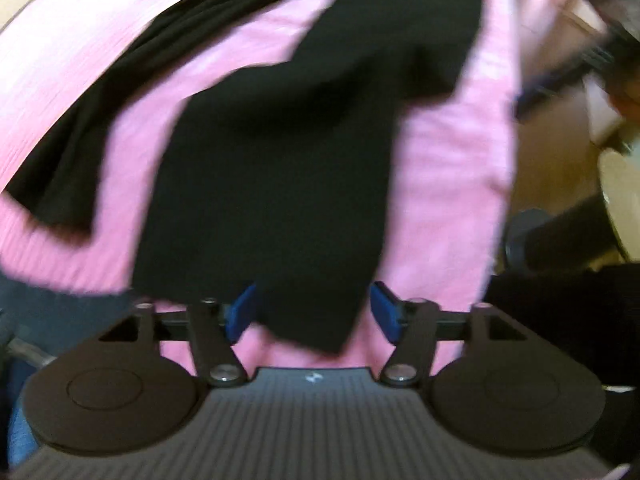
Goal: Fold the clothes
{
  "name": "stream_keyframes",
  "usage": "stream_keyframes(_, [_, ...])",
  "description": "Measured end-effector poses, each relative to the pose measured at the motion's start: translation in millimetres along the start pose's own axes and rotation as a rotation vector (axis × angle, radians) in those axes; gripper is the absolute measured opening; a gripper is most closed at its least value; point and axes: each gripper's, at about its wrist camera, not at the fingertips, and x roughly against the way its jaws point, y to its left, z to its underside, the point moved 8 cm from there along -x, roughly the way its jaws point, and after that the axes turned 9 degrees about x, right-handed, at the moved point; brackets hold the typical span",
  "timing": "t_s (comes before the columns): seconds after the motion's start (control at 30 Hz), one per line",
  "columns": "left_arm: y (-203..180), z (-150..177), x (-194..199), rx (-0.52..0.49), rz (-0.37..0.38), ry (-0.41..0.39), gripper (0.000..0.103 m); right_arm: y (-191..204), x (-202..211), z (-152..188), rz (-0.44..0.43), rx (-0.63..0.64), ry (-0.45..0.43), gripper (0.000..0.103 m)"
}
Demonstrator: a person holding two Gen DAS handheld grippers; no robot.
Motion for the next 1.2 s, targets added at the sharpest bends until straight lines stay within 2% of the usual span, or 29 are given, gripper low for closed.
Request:
stream_keyframes(0.07, [-14.7, 4.4, -19.9, -0.104, -0.107, 0.02, 0.059, -5.9, 6.1, -4.3, 0.033, -0.002, 0.0, 0.088])
stream_keyframes(0.13, [-8.9, 10.0, -12.4, -0.136, -0.163, 0.038, 0.012, -12.5, 11.2, -9.3, 0.066, -0.002, -0.006, 0.088])
stream_keyframes(0.17, [-5.4, 12.8, -7.3, -0.15, -0.188, 0.047, 0.002, -15.4, 12.4, -13.9, 0.08, 0.0, -0.01, 0.088])
stream_keyframes(0.33, [10.9, 32.2, 19.7, -0.226, -0.296, 0.098, 0.0, -31.0, 41.1, -26.5, 0.158, 0.017, -0.046, 0.088])
stream_keyframes(0.43, [11.9, 56.7, 31.9, -0.289, -0.3, 0.148, 0.001, -44.8, 55.8, -26.3, 0.196, -0.011, -0.057, 0.088])
stream_keyframes(0.5, [1.1, 66.9, 20.5, -0.305, -0.259, 0.214, 0.006, -55.5, 62.9, -22.9, 0.232, -0.044, -0.051, 0.088])
stream_keyframes(0.57, [-4.8, 71.7, 14.4, -0.27, -0.203, 0.267, 0.014, -65.9, 73.7, -21.8, 0.264, -0.082, -0.056, 0.088])
stream_keyframes(0.63, [-5.9, 70.2, 16.0, -0.211, -0.162, 0.289, 0.016, -76.1, 88.3, -24.3, 0.292, -0.11, -0.078, 0.088])
stream_keyframes(0.77, [4.7, 45.2, 34.9, -0.083, -0.154, 0.26, 0.018, -106.6, 120.9, -41.6, 0.375, -0.131, -0.138, 0.088])
stream_keyframes(0.87, [17.8, -0.8, 37.0, -0.024, -0.193, 0.193, 0.018, -144.0, 145.3, -63.7, 0.445, -0.172, -0.197, 0.088])
stream_keyframes(0.97, [24.9, -62.9, 27.8, 0.004, -0.216, 0.119, 0.022, -193.6, 170.1, -94.6, 0.494, -0.235, -0.271, 0.088])
stream_keyframes(1.07, [25.8, -150.4, -1.1, -0.001, -0.228, 0.035, 0.027, -249.3, 188.8, -133.0, 0.539, -0.272, -0.338, 0.088])
stream_keyframes(1.2, [13.8, -285.7, -56.8, 0.002, -0.186, -0.076, 0.031, -340.0, 200.5, -178.9, 0.579, -0.314, -0.379, 0.088])
